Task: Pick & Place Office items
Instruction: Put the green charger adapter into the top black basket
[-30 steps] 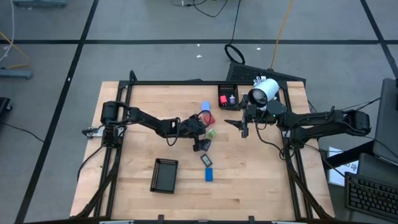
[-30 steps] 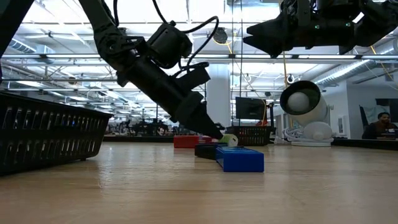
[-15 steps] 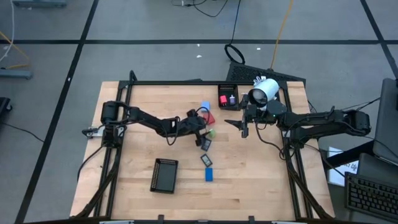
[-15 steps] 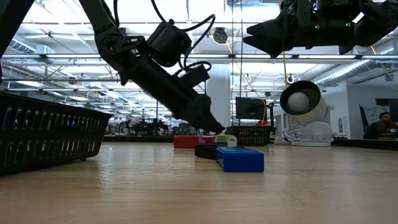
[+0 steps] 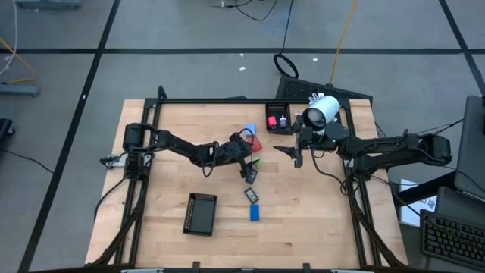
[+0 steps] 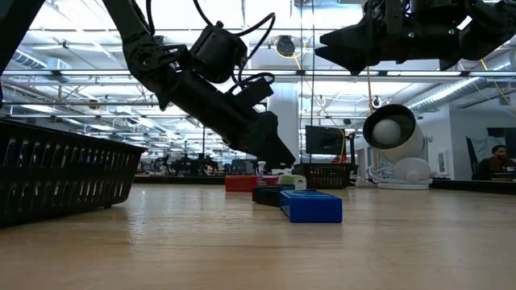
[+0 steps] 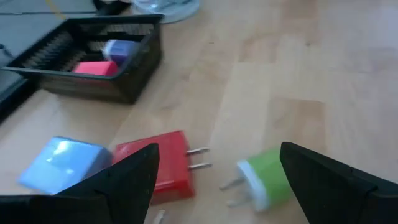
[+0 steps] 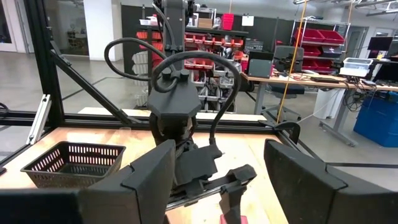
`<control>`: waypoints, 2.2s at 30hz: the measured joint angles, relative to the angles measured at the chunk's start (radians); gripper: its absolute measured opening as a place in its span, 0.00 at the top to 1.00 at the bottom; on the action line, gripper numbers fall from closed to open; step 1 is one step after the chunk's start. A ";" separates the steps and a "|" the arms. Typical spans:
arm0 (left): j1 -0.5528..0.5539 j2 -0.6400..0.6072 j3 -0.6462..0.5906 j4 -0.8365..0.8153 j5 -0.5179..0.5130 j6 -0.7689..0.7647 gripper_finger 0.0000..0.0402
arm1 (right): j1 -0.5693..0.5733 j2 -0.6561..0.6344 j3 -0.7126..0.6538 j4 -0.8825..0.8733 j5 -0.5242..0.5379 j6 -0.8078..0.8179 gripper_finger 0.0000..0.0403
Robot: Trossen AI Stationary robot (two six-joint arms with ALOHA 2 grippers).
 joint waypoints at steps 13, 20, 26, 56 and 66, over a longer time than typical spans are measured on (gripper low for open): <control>-0.047 0.000 0.071 -0.121 0.021 -0.169 0.16 | 0.000 0.000 0.000 0.009 0.000 -0.001 0.41; -0.058 0.000 0.175 -0.370 -0.070 -0.265 0.16 | 0.000 0.000 0.000 0.012 0.000 -0.001 0.41; -0.056 0.001 0.177 -0.371 -0.063 -0.293 0.16 | 0.000 0.000 0.000 0.012 0.000 -0.001 0.41; -0.018 0.117 0.177 -0.310 0.011 -0.329 0.19 | 0.000 0.000 0.000 0.015 0.000 -0.002 0.41; -0.011 0.117 0.177 -0.308 0.013 -0.287 0.43 | 0.000 0.000 0.000 0.015 0.000 -0.001 0.41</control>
